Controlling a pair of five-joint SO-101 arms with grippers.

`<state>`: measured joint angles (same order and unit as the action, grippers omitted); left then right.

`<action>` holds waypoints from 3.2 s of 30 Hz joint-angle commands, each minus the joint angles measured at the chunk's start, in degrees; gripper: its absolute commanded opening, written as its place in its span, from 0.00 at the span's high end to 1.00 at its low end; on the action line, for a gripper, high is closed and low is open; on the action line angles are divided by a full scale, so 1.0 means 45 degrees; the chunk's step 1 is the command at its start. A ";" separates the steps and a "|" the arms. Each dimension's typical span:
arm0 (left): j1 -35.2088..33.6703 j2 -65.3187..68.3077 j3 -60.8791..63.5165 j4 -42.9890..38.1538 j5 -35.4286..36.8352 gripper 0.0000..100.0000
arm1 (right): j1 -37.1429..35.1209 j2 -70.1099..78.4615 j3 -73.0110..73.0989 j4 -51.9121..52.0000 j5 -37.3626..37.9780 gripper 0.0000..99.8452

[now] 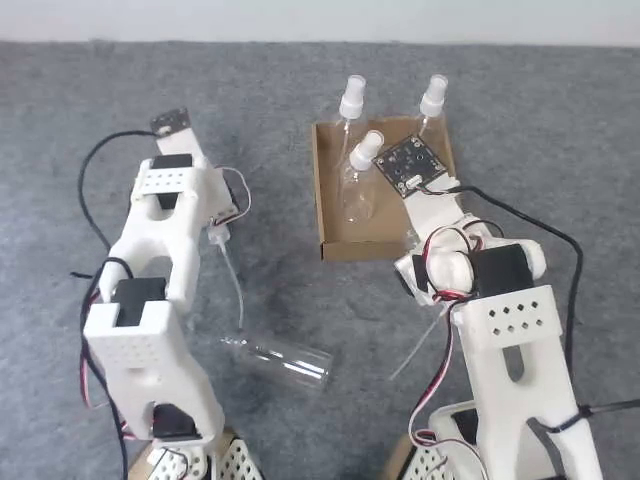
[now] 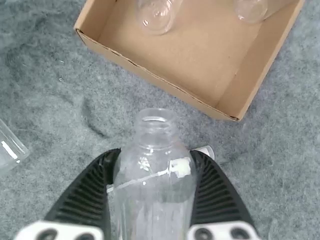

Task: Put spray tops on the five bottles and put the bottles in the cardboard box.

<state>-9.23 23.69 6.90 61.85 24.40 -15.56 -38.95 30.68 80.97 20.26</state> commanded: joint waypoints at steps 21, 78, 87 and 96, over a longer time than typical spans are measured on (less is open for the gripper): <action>0.0176 -0.1739 -1.3372 0.8635 -0.1289 0.99 | -0.1944 -0.0381 0.1055 -0.2061 -0.0684 0.99; 0.0039 -1.6586 0.0498 0.0430 -0.0352 0.99 | -0.8762 -0.5460 0.9065 -1.4505 -0.1368 0.99; 0.1875 -1.6547 0.1280 0.0567 -0.0215 0.99 | -0.8684 -0.5343 0.9162 -1.4505 -0.2696 0.99; 0.1895 -1.6586 0.2159 0.0117 -0.0039 0.99 | -0.8684 -0.5343 0.9162 -1.4486 -0.2755 0.99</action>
<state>-0.70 -50.15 15.96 65.01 22.81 -54.77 -61.54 72.62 17.05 8.48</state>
